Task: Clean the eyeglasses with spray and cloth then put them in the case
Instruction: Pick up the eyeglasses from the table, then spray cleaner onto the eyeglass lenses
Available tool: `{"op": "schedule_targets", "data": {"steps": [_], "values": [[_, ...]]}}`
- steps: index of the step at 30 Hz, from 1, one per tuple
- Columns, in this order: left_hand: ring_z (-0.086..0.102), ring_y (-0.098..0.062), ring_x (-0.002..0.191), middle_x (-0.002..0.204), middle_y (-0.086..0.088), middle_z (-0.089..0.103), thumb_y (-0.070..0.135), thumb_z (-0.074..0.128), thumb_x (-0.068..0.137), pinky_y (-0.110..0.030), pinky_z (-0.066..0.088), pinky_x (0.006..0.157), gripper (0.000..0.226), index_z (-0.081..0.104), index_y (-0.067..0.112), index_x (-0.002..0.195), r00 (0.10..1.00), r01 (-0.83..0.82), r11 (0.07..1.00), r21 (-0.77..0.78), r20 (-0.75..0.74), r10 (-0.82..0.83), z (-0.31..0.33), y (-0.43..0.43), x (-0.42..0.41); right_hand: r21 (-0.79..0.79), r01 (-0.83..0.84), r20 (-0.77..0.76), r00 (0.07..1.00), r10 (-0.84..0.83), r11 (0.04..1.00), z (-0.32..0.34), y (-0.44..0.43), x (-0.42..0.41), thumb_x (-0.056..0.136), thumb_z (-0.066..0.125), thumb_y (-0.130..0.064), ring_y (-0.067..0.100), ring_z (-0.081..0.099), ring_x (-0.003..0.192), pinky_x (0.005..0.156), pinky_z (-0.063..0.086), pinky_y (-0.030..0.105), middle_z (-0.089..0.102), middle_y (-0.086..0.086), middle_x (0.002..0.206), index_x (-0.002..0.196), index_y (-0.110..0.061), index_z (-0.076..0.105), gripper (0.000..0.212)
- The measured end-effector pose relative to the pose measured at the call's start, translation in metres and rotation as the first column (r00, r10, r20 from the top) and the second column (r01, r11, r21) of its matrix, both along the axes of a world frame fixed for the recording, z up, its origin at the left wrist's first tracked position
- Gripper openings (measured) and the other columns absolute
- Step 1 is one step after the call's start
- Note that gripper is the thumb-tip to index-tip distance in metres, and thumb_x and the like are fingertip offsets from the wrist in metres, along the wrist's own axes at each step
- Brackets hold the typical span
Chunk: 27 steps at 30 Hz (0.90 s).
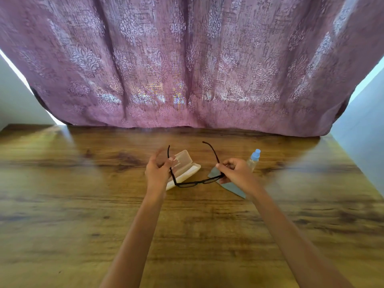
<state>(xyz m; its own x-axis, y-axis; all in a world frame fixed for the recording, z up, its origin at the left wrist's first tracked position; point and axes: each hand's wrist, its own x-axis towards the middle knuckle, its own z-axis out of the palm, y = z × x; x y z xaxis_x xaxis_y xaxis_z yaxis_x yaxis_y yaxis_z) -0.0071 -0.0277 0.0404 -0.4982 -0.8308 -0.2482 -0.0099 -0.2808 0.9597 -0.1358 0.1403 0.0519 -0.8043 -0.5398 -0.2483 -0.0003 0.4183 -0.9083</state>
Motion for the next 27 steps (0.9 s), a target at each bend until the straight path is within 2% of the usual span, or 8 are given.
{"op": "schedule_targets", "data": {"steps": [4,8,12,15,21,23,25,27], "values": [[0.060,-0.015,0.107,0.115,0.001,0.065,0.011,0.053,0.094,-0.017,0.047,0.077,0.027,0.068,0.034,0.094,0.975,0.179,0.913,-0.366,0.188,-0.116,-0.002,0.000,0.008,-0.034,0.057,-0.045,0.997,-0.059,0.998,0.007,-0.001,-0.001,0.088,0.066,-0.021,0.016,0.066,0.059,0.063,0.058,0.028,0.070,0.011,0.078,0.088,-0.005,0.068,0.015],[0.039,-0.009,0.131,0.143,0.003,0.043,0.002,0.048,0.094,-0.014,0.034,0.100,0.033,0.070,0.021,0.109,0.947,0.320,0.477,-0.819,0.278,-0.158,-0.005,-0.009,0.022,-0.083,0.101,-0.053,0.993,-0.106,0.991,0.018,0.000,-0.014,0.085,0.070,-0.019,0.011,0.063,0.051,0.053,0.052,0.019,0.069,0.006,0.071,0.080,-0.011,0.069,0.010],[0.049,-0.017,0.123,0.128,-0.001,0.059,0.019,0.049,0.093,-0.023,0.032,0.108,0.029,0.066,0.012,0.115,0.924,0.346,0.027,-0.938,0.335,-0.183,0.010,-0.012,0.026,-0.094,0.148,0.006,0.989,-0.148,0.984,0.030,-0.003,-0.032,0.080,0.074,-0.017,0.011,0.061,0.048,0.052,0.049,0.021,0.070,0.012,0.070,0.077,-0.002,0.073,0.015],[0.061,-0.015,0.104,0.109,-0.002,0.070,0.019,0.054,0.093,-0.027,0.047,0.095,0.024,0.070,0.008,0.107,0.945,0.271,-0.186,-0.944,0.298,-0.136,0.028,-0.009,0.021,-0.114,0.163,0.058,0.986,-0.157,0.980,0.038,-0.008,-0.043,0.075,0.078,-0.017,0.015,0.062,0.053,0.064,0.055,0.029,0.073,0.015,0.076,0.073,-0.003,0.074,0.015],[0.065,-0.016,0.090,0.096,-0.003,0.072,0.000,0.066,0.083,-0.032,0.057,0.066,0.019,0.071,0.008,0.099,0.975,0.191,-0.212,-0.959,0.211,-0.075,0.042,-0.011,0.004,-0.238,0.195,0.055,0.981,-0.187,0.952,0.057,-0.005,-0.056,0.079,0.075,-0.031,0.015,0.063,0.055,0.071,0.053,0.025,0.073,0.009,0.076,0.074,-0.009,0.072,0.023],[0.067,-0.017,0.085,0.089,-0.005,0.073,-0.003,0.063,0.081,-0.032,0.058,0.060,0.018,0.072,0.005,0.095,0.989,0.131,-0.138,-0.982,0.138,-0.043,0.048,-0.007,-0.002,-0.248,0.218,-0.152,0.954,-0.260,0.944,0.053,0.001,-0.056,0.087,0.066,-0.031,0.016,0.064,0.056,0.064,0.054,0.024,0.070,0.007,0.070,0.079,-0.007,0.071,0.025],[0.068,-0.017,0.079,0.084,-0.006,0.074,0.001,0.059,0.082,-0.030,0.057,0.056,0.018,0.073,0.003,0.093,0.996,0.090,-0.047,-0.995,0.090,-0.012,0.053,-0.002,-0.007,-0.194,0.268,-0.573,0.750,-0.331,0.944,0.038,0.013,-0.058,0.089,0.063,-0.026,0.020,0.063,0.060,0.062,0.051,0.027,0.066,0.002,0.067,0.077,-0.007,0.069,0.024],[0.068,-0.015,0.074,0.081,-0.007,0.073,0.006,0.058,0.082,-0.028,0.055,0.053,0.020,0.074,0.003,0.094,0.998,0.062,0.046,-0.997,0.062,0.008,0.054,0.003,-0.010,-0.187,0.274,-0.790,0.529,-0.310,0.944,0.017,0.026,-0.059,0.087,0.065,-0.016,0.022,0.059,0.068,0.065,0.044,0.025,0.059,0.000,0.076,0.082,-0.005,0.066,0.012]]}}
